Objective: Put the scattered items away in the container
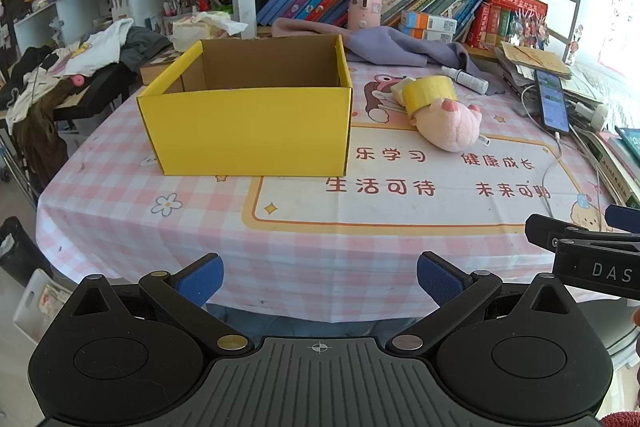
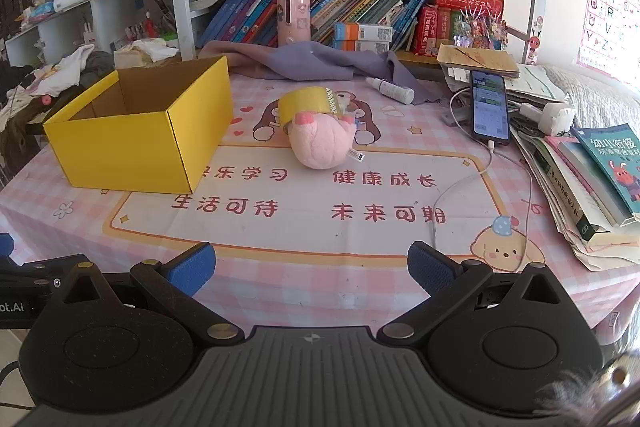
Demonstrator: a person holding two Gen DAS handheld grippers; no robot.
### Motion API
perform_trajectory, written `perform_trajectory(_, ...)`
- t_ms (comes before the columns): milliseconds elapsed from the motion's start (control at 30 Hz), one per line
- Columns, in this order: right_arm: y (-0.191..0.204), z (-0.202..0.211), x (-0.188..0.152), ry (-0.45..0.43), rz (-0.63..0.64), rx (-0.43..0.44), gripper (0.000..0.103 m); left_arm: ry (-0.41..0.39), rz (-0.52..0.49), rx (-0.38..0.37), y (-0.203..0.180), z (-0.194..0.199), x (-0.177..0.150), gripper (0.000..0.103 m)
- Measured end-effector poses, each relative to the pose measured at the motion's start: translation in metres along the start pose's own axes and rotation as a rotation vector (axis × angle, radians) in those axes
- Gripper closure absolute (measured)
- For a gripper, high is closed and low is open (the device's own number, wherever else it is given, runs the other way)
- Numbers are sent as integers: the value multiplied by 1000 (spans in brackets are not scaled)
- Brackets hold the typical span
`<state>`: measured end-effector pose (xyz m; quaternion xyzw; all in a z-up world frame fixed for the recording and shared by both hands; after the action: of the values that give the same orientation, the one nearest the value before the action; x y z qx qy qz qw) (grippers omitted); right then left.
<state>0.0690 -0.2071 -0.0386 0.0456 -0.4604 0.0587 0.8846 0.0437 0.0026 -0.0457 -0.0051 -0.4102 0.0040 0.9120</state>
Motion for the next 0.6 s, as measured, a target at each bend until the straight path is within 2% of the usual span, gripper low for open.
perform_trajectory(600,6,0,2,-10,21,1,0,0,5,-1,3,-1,-2,0)
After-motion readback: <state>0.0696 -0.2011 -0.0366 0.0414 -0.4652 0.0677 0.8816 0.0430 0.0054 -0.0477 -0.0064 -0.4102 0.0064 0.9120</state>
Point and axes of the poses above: each gripper's, at about its wrist camera, not at the fingertips, and z roughly against the way its jaws point, y to its left, x to its top, the point moved 6 cm from there along -z, roughly the way its jaws point, and after that the axes turned 3 degrees about -y, right-handed, at the moved point
